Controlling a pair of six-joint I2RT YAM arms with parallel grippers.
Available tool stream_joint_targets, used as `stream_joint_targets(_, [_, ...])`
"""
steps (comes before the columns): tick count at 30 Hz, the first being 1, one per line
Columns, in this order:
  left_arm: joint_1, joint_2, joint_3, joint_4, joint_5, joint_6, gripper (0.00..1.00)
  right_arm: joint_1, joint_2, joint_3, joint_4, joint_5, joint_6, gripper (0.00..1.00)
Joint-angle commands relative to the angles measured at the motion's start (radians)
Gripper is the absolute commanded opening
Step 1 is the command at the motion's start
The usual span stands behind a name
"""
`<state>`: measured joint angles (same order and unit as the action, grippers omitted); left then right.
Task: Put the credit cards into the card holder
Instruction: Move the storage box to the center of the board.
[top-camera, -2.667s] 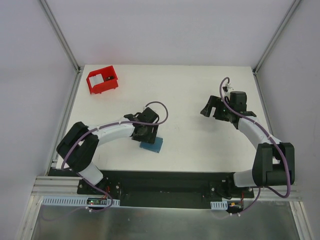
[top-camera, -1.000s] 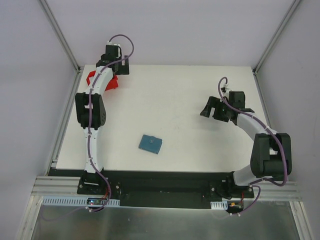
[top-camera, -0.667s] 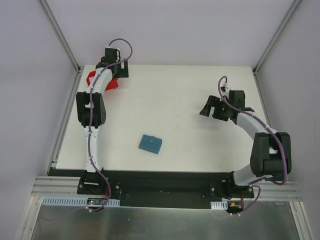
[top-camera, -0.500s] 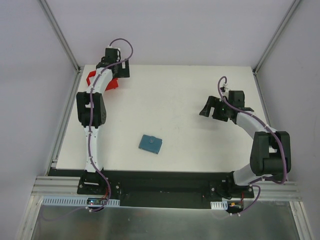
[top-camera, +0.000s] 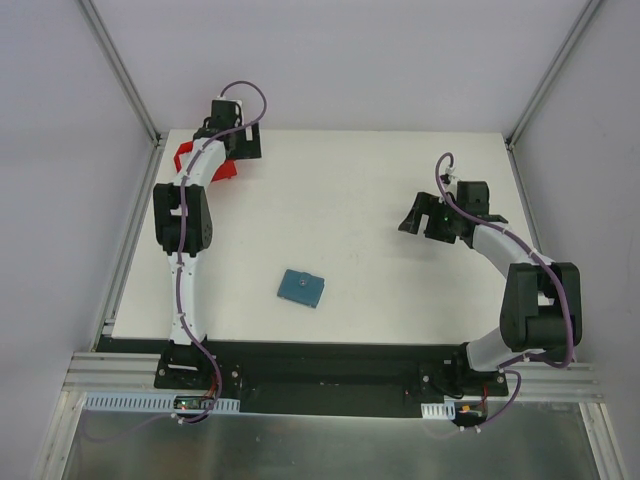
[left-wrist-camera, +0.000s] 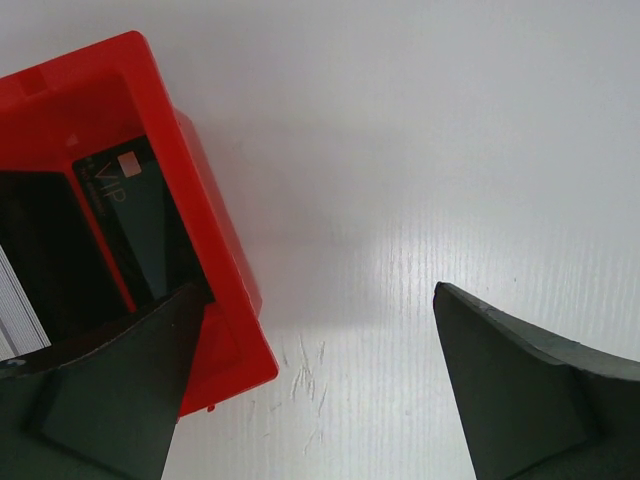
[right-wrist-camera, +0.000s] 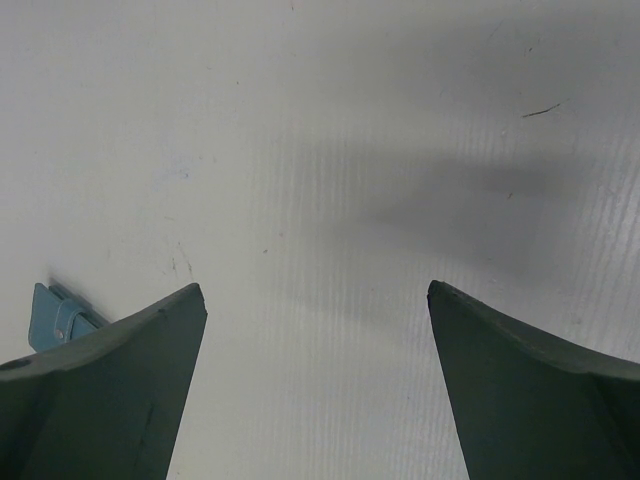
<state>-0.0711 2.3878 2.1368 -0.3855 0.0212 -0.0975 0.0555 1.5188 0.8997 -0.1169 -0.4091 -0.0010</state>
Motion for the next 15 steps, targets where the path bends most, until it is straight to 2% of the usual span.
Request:
stream_joint_targets(1, [-0.016, -0.065, -0.044, -0.012, 0.040, -0.024, 0.95, -0.005, 0.000, 0.034, 0.006, -0.030, -0.002, 0.95])
stream_joint_targets(15, [-0.084, -0.199, -0.213, -0.010, 0.085, -0.114, 0.92, -0.006, -0.006, 0.025, 0.006, -0.033, -0.010, 0.95])
